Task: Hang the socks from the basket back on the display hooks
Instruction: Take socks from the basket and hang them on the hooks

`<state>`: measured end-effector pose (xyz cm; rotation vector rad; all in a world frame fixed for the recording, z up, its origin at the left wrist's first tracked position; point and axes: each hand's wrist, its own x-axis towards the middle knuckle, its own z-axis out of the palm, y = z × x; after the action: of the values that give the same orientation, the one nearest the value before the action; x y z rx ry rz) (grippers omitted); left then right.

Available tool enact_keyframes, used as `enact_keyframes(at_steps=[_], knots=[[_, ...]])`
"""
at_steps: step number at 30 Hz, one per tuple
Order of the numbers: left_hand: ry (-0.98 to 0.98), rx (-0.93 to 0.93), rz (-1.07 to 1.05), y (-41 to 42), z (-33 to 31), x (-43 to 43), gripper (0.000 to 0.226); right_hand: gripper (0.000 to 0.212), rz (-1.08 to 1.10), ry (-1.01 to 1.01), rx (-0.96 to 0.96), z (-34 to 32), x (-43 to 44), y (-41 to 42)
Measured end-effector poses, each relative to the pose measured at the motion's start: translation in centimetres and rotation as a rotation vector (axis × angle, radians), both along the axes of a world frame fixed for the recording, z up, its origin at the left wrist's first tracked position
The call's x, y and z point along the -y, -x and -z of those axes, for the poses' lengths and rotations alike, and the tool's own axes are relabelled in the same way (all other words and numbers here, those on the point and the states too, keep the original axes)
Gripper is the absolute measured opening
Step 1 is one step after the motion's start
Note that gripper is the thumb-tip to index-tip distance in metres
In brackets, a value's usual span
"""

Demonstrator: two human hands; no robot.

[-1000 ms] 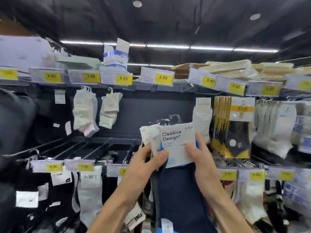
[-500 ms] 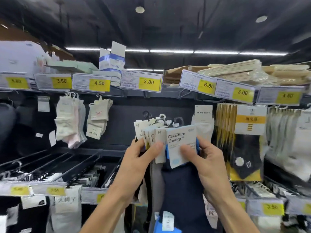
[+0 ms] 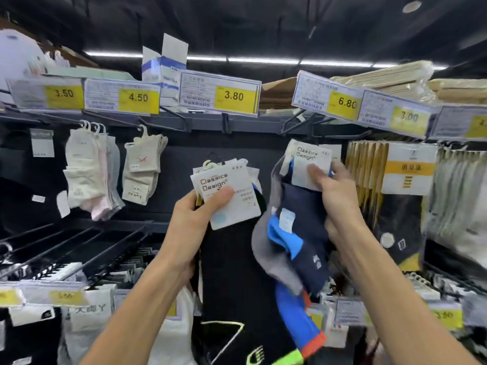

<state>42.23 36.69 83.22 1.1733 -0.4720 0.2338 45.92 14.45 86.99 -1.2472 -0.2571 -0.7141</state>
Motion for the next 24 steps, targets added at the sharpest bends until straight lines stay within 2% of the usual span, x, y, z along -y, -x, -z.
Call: enact_keyframes(at_steps=[4,8,13,17,21,24], knots=[[-0.039,0.004,0.102,-0.3,-0.1,-0.5,0.030,0.020,0.195,0.119,-0.028,-1.6,1.4,-4.0],[-0.088,0.032,0.131,-0.7,-0.3,-0.1,0.034,0.028,0.196,0.200,0.103,-2.7,1.4,-5.9],[-0.087,0.027,0.158,-1.3,-0.2,-0.1,0.036,0.038,0.159,0.290,0.139,-2.7,1.2,-7.4],[-0.077,0.034,0.171,-1.6,-0.1,-0.2,0.036,0.048,0.250,0.414,0.075,-3.2,1.4,-8.5],[-0.074,0.035,0.170,-1.8,-0.1,-0.1,0.035,0.036,0.300,0.588,-0.032,-3.8,2.0,-8.8],[-0.067,0.042,0.161,-1.9,0.0,-0.1,0.034,0.041,0.323,0.632,-0.123,-4.0,1.9,-7.9]])
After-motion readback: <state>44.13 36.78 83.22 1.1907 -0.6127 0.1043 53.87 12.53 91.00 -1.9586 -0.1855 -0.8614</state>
